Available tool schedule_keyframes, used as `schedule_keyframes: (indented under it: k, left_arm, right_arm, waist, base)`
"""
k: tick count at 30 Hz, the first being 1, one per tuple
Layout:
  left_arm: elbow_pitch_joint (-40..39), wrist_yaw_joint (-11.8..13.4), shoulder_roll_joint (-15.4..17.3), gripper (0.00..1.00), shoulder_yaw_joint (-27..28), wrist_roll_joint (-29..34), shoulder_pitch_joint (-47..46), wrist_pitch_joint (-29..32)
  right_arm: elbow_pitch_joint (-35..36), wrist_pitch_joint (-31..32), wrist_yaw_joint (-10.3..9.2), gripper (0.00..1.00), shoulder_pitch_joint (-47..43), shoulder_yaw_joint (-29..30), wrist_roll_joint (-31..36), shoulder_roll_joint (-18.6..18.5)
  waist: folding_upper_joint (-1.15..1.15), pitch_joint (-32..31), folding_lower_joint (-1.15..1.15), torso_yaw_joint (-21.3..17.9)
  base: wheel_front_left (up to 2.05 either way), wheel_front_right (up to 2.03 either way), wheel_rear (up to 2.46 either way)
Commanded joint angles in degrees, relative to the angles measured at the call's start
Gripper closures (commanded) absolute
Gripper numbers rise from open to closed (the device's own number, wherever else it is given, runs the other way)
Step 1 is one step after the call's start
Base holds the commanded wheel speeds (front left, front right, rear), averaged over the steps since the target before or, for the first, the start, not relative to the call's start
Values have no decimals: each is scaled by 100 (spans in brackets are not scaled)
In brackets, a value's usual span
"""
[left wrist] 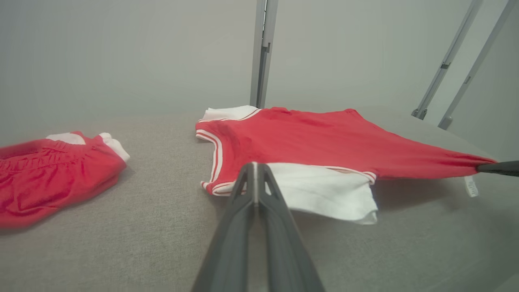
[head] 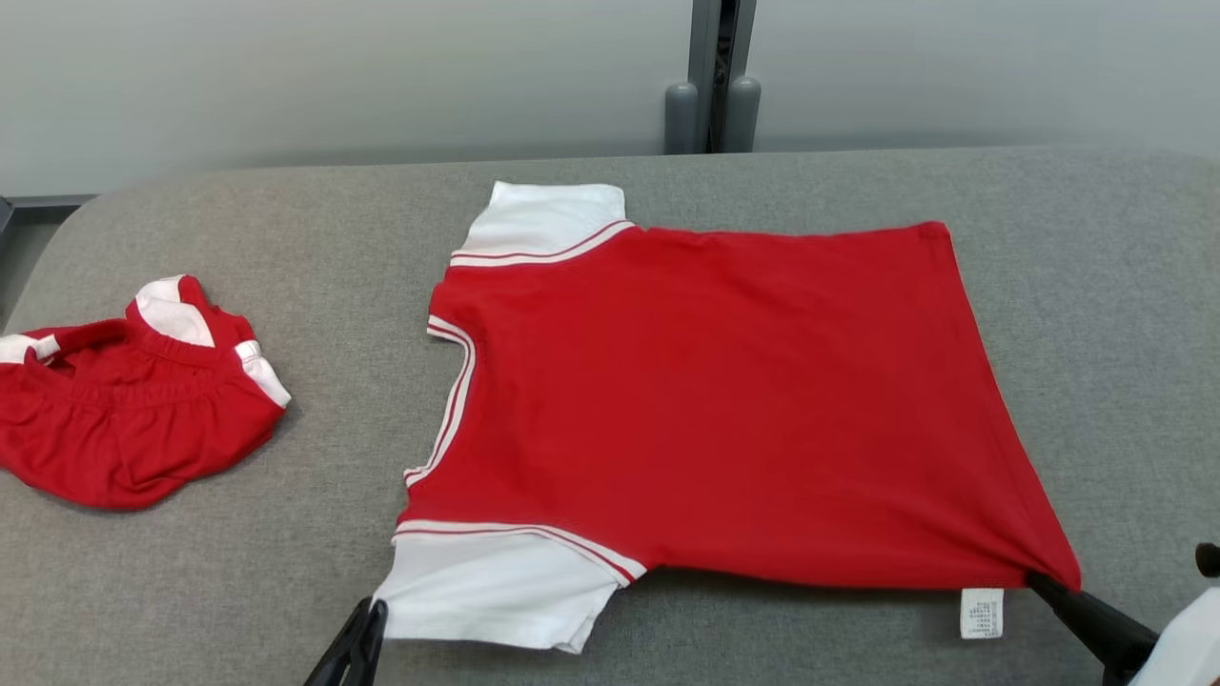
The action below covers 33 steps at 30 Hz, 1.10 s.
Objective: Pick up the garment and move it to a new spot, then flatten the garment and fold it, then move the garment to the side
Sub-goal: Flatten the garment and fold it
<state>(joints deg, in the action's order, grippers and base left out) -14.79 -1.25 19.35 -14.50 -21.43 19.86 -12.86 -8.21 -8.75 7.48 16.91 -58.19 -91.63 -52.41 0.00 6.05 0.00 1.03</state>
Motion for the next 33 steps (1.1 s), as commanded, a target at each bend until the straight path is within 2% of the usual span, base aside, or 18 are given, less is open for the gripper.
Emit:
schedule_keyframes:
  k: [1,5,9,13,14,21,27,33]
  left_arm:
    - [-106,26,35,100,7,-47,17,28]
    - [-332,-23,42,100,-39,-46,-281,152]
    - [-228,-98,-86,100,-124,-15,-979,261]
    - [280,-177,-215,100,-160,-3,-1816,272]
    - [280,-177,-215,100,-160,-3,-1816,272]
    - [1692,-283,-458,100,-108,-93,-3135,104]
    - [2815,-363,-583,100,-60,-7,-3999,-108]
    - [3546,-465,-683,100,-85,102,-4611,-223]
  right_arm:
    - [98,-61,3,100,-64,88,-184,-24]
    - [312,-53,4,100,-98,401,-787,78]
    - [164,176,4,100,173,677,-1142,320]
    - [-430,221,4,100,601,794,-1027,734]
    - [-430,221,4,100,601,794,-1027,734]
    - [-1435,156,4,100,1473,920,-643,1479]
    - [-1947,15,4,100,1994,928,-230,1858]
    - [-2334,-76,4,100,2338,963,1,2113]
  waist:
    - [0,-8,0,-8]
    - [0,61,0,-56]
    - [0,239,0,-79]
    - [0,471,0,-89]
    - [0,471,0,-89]
    - [0,860,0,-83]
    - [0,1062,0,-57]
    - [0,1212,0,-57]
  base:
    - [0,0,0]
    - [0,0,0]
    - [0,0,0]
    - [0,0,0]
    - [0,0,0]
    - [0,0,0]
    - [0,0,0]
    - [0,0,0]
